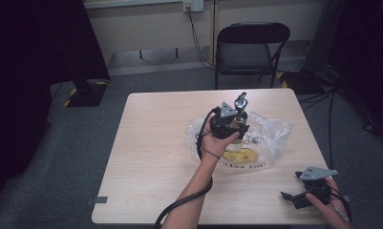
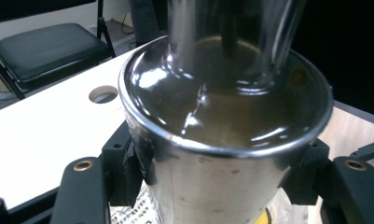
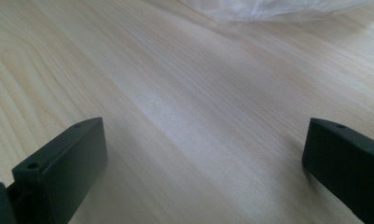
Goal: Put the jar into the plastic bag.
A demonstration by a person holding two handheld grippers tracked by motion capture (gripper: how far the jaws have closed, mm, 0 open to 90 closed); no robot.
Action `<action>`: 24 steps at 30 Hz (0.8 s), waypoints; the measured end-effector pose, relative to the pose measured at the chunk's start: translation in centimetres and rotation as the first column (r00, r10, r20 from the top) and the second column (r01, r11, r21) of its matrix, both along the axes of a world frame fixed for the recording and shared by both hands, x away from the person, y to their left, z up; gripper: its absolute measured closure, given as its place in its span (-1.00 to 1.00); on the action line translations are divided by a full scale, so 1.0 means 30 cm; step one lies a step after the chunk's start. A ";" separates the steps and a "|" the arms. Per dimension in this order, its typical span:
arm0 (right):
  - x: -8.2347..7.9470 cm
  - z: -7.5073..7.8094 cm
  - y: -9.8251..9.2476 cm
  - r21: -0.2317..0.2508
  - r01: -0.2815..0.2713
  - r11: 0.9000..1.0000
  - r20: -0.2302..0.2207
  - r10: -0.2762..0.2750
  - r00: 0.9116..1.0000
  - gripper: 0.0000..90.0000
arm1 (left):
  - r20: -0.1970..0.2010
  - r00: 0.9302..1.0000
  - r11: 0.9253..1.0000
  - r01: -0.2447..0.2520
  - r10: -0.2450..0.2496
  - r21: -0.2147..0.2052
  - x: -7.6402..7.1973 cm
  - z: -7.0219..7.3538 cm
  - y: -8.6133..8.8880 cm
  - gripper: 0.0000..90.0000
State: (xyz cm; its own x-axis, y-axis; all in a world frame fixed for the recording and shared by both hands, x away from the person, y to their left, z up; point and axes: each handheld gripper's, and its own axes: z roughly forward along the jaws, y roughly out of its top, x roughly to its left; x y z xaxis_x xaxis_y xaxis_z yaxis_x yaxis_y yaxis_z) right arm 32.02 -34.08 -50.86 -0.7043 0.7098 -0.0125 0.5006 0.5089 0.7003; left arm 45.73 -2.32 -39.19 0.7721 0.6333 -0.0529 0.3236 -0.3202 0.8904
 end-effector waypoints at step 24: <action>0.000 0.000 0.000 0.000 0.000 1.000 0.000 0.000 1.000 -1.00 | -0.034 0.998 0.999 -0.052 0.053 0.014 0.021 -0.090 -0.032 -0.23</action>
State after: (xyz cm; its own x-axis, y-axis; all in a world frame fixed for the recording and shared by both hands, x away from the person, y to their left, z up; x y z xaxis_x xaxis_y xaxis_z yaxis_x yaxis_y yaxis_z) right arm 32.02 -34.08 -50.86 -0.7042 0.7098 -0.0128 0.5004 0.5091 0.7003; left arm 46.37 -3.29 -41.90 0.7355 0.6738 -0.0703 0.3705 -0.3131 0.8745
